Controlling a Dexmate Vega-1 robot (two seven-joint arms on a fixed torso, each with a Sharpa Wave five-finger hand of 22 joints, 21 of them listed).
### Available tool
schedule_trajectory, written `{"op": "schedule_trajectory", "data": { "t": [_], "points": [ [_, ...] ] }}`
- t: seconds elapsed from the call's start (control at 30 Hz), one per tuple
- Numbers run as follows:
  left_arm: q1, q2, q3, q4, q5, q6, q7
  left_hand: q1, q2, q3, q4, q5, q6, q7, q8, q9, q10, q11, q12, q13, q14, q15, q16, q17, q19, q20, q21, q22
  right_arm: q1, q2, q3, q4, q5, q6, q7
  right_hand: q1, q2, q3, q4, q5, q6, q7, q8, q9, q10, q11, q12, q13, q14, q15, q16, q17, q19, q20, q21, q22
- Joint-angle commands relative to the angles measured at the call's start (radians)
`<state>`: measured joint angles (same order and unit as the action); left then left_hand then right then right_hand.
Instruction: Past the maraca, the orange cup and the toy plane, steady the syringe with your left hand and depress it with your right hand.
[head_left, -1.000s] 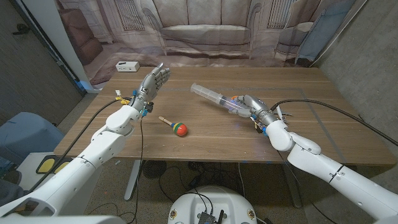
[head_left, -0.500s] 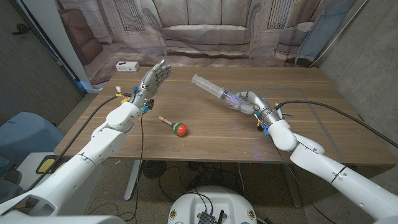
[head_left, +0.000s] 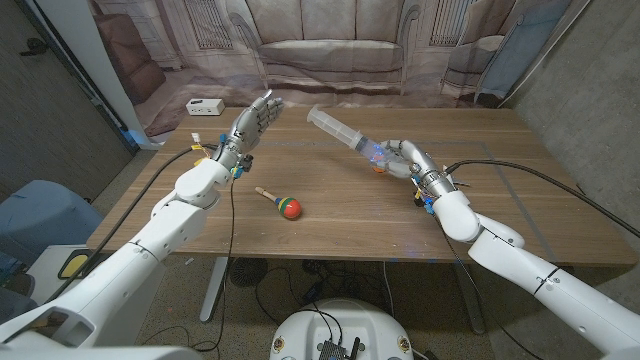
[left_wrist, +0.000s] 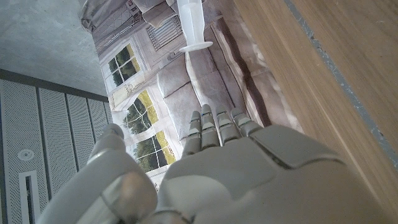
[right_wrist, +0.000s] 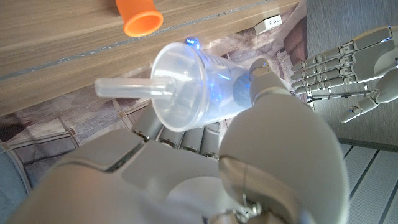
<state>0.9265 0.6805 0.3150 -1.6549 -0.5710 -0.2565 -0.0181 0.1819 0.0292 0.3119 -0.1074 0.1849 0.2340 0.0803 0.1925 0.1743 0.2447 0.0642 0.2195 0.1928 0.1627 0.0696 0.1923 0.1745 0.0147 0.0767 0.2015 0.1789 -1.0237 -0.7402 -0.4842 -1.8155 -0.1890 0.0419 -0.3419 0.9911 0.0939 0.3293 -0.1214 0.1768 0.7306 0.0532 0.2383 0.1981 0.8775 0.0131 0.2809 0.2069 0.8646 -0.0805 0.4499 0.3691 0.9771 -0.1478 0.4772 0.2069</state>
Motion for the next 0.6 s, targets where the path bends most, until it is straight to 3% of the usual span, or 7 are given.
{"op": "schedule_trajectory", "data": {
  "t": [0.03,0.33,0.6],
  "points": [
    [-0.031,-0.005,0.018,-0.013,0.02,-0.004,-0.003,0.0,0.006,0.001,-0.007,-0.001,0.011,-0.002,-0.003,0.006,0.012,0.001,-0.003,0.005,0.007,0.001,-0.002,0.005,0.001,0.003,-0.002,0.002,-0.001,0.018,0.015,0.026,0.047,0.103,-0.012,0.034,0.096,0.147,0.148,0.005,0.105,-0.095,-0.003,0.004,0.056,-0.054,-0.004,0.002,0.041,-0.114,-0.003,0.003,-0.006,-0.01,0.009,0.003],
    [-0.041,-0.005,0.033,-0.032,0.052,0.004,0.008,0.0,0.006,0.001,-0.008,-0.001,0.002,-0.005,-0.007,0.006,0.0,-0.003,-0.008,0.005,0.006,0.0,-0.003,0.005,0.001,0.004,-0.002,0.002,-0.001,0.023,0.019,0.037,0.057,0.132,0.0,0.036,0.096,0.148,0.146,0.005,0.104,-0.088,-0.007,0.004,0.057,-0.041,-0.009,0.003,0.04,-0.11,-0.006,0.006,-0.009,-0.007,0.017,0.002],
    [-0.064,-0.008,0.048,-0.03,0.081,-0.002,0.0,0.001,0.006,0.001,-0.008,-0.001,-0.001,-0.006,-0.007,0.006,-0.002,-0.01,-0.009,0.005,0.002,-0.002,-0.005,0.005,0.002,-0.012,-0.002,0.002,-0.007,0.024,0.026,0.029,0.06,0.14,0.001,0.039,0.098,0.149,0.144,0.005,0.104,-0.081,-0.009,0.005,0.057,-0.037,-0.012,0.003,0.041,-0.106,-0.006,0.01,-0.013,-0.004,0.022,0.002]
  ]
}}
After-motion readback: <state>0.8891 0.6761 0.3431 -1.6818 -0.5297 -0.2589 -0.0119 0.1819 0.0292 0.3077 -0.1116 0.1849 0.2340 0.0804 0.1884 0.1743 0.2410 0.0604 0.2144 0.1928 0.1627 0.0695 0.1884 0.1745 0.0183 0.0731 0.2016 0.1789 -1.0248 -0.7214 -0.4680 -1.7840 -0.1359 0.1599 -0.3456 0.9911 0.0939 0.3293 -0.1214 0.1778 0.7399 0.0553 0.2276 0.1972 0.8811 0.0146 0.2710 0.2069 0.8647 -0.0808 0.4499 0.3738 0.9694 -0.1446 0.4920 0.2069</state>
